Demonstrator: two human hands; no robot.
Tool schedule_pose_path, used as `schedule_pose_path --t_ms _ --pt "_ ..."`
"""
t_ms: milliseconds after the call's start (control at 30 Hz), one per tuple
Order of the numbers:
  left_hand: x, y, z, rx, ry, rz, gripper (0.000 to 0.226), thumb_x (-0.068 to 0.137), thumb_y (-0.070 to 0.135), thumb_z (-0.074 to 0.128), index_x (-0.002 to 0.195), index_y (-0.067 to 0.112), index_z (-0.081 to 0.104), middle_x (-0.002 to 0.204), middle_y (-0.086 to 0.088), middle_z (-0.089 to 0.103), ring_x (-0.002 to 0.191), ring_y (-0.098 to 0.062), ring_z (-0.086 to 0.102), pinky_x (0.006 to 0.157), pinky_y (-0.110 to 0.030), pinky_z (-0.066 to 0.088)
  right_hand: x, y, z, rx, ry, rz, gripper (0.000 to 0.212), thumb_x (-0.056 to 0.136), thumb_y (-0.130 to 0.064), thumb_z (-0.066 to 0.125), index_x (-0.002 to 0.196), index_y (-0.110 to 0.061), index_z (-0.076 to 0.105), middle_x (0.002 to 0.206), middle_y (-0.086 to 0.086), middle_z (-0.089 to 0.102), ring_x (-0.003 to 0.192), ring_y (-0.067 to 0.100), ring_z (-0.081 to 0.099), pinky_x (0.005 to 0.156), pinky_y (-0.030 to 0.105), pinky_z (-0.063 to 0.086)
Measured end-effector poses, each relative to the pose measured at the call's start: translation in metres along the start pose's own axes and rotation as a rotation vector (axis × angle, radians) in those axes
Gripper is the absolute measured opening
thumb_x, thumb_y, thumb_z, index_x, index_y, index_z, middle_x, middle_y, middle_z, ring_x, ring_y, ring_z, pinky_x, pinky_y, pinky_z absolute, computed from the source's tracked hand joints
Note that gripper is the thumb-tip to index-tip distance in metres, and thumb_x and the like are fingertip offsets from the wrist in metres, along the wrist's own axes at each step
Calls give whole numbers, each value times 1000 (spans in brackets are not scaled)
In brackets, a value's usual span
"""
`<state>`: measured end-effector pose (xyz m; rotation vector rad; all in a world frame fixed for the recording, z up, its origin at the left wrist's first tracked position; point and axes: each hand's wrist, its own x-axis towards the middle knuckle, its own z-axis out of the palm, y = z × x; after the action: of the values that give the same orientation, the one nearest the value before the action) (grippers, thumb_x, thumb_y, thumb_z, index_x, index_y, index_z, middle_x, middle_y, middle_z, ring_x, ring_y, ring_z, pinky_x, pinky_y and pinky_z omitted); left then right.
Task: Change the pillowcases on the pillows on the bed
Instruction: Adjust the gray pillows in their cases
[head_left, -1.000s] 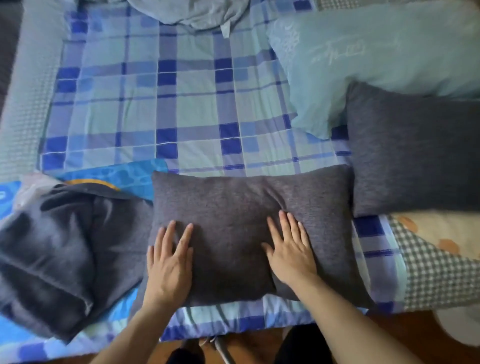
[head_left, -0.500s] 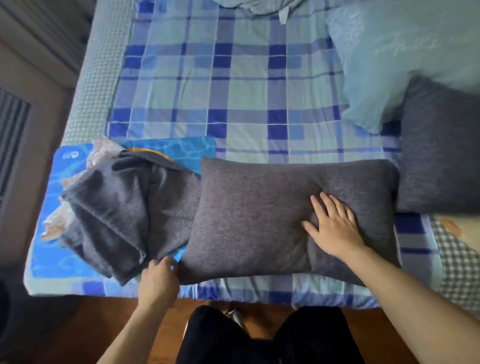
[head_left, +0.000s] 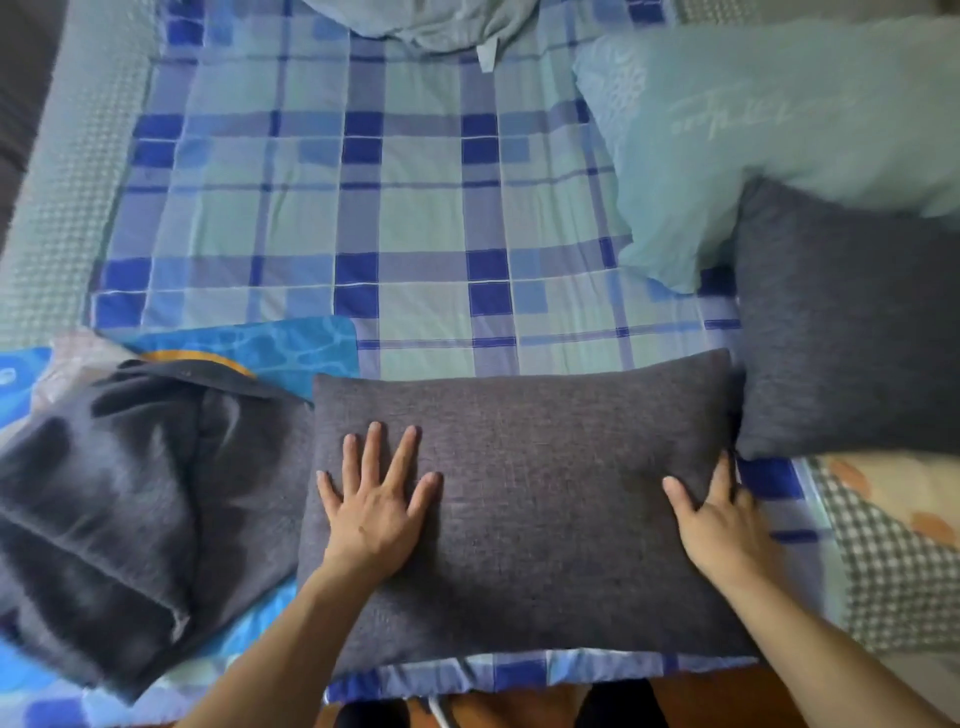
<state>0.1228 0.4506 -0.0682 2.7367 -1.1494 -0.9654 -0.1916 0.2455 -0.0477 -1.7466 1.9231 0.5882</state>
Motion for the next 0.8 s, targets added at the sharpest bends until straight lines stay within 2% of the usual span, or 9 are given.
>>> schedule_pose_path --t_ms 67,133,233,300,367,467,567,700,800 --pt "14 -11 -22 -217 200 -75 53 103 55 30 155 42 28 167 -6 17 152 -31 17 120 -54 16 -10 -15 2 -10 217 -80 83 97 -57 41 158 -7 13 156 26 26 137 47 33 109 56 32" --pt "42 -25 -55 -496 371 -281 49 105 42 36 141 12 50 143 -24 49 131 -42 45 108 -49 36 -21 -33 10 -40 456 -197 67 96 -26 50 154 -1 27 157 27 25 140 48 29 113 59 27" --pt "94 -52 -83 -702 244 -546 51 102 47 48 105 -1 64 110 -22 66 105 -41 61 93 -45 46 -38 -70 27 144 586 -418 56 92 -6 51 147 -9 46 155 17 37 144 39 29 119 54 23" --pt "121 -67 -79 -858 175 -631 52 89 56 65 94 4 70 99 -15 68 88 -34 63 85 -42 51 -39 -82 38 259 590 -433 46 97 -24 44 141 -12 53 152 14 44 145 35 31 121 51 20" --pt "130 -68 -80 -955 209 -626 39 84 48 74 93 10 71 105 -7 71 89 -28 65 89 -41 55 -36 -62 56 176 570 -419 52 100 -36 35 144 -12 50 155 14 39 147 33 28 122 51 20" --pt "116 -59 -103 -1046 443 -588 38 90 36 69 112 5 70 106 -7 70 99 -24 67 93 -39 53 -27 -17 76 -65 521 -436 60 101 -38 28 152 -10 38 162 13 27 149 32 24 120 53 24" --pt "92 -77 -113 -760 640 -604 36 93 40 64 100 6 76 97 -17 73 101 -33 67 94 -37 50 -23 -37 69 -92 458 -439 62 100 -41 26 155 -14 33 164 10 23 150 30 22 120 51 23" --pt "71 -67 -95 -686 418 -576 45 103 38 41 118 5 67 121 -25 65 116 -44 57 101 -46 42 -22 -44 39 67 488 -413 67 97 -51 37 155 -18 30 163 15 19 148 36 23 118 52 20" --pt "21 -43 -53 -711 210 -600 66 102 56 27 143 8 48 142 -26 52 130 -44 48 110 -49 34 -25 -17 16 235 291 19 92 87 -72 46 154 -12 24 154 24 35 136 45 39 112 58 33"
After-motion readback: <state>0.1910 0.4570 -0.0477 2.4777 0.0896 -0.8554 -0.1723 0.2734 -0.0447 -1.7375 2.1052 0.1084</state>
